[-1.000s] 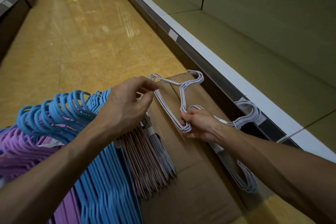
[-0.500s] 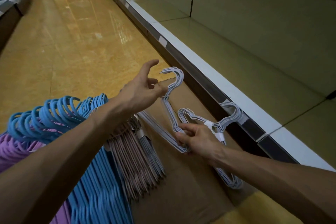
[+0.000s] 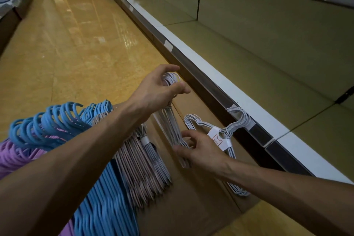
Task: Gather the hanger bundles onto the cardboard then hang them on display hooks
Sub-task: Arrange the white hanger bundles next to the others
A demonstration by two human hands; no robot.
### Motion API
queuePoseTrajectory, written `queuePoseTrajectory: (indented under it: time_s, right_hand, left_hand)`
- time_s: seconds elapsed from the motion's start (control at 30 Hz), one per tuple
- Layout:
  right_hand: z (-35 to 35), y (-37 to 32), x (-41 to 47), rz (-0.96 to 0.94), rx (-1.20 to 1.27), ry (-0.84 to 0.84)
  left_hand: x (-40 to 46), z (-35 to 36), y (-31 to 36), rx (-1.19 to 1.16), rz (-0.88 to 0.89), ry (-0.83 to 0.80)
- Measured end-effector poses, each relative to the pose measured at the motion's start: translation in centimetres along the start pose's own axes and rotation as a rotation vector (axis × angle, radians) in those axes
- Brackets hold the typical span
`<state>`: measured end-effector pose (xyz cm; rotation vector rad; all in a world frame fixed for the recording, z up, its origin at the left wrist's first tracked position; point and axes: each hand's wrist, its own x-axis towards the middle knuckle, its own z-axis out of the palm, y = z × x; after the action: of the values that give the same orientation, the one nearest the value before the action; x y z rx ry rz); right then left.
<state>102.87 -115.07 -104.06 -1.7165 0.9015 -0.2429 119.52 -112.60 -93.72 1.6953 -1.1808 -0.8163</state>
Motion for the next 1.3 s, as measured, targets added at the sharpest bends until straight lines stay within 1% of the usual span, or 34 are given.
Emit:
queuePoseTrajectory:
  time_s: [0.1,0.2,0.37,0.47,0.57,0.7,0.77,0.87,0.97,1.03,1.1,1.17,1.23,1.3]
  right_hand:
    - [0.1,-0.4,0.5,0.0,0.1,-0.074]
    - [0.2,-0.7,0.8,0.011,0.167,-0.12]
    - [0.2,-1.1,1.3,0.033,0.315,-0.129]
    - [0.0,-1.2,1.7,0.024,0.313,-0.111]
    - [0.0,-1.1,2.1,0.042,0.271,-0.104]
    - [0.2,-0.7,3.1,0.088,0.227,-0.123]
    - [0.6,-0.6,3.7,0.107,0.215,-0.129]
    - [1.3,-0.6,4.5,0.134,0.189,-0.137]
    - [2.0,-0.2,5.3,0.134,0.042,-0.13]
    - [2.4,0.1,5.7,0.133,-0.038,-0.119]
    - [3.0,0.2,6.1,0.152,-0.057,-0.13]
    - [3.5,0.4,6.7,0.168,-0.057,-0.135]
    - [3.9,0.6,7.1,0.174,-0.066,-0.136]
    - [4.1,0.6,7.2,0.178,-0.084,-0.154]
  left_hand:
    - [-0.5,-0.2,0.5,0.007,0.025,-0.089]
    - [-0.8,-0.1,0.8,0.024,0.035,-0.137]
    - [-1.2,-0.5,0.7,0.027,0.052,-0.161]
    - [-1.1,-1.2,0.5,0.072,0.045,-0.135]
    - [-0.8,-2.0,0.0,0.229,0.028,-0.099]
    - [-1.1,-3.1,-0.7,0.555,0.007,-0.075]
    - [-1.4,-3.7,-1.2,0.628,-0.014,-0.08]
    - [-1.6,-4.9,-2.3,0.669,-0.054,-0.044]
    - [-2.0,-6.4,-3.2,0.734,-0.073,-0.011]
    - [-2.3,-7.3,-3.9,0.874,-0.053,-0.018]
    - [-2.8,-8.0,-4.6,1.049,-0.048,-0.04]
    - [-3.3,-8.3,-5.2,1.171,-0.051,-0.06]
    - [-3.5,-8.3,-5.6,1.242,-0.042,-0.076]
    - [-3.5,-8.4,-5.8,1.26,-0.035,-0.088]
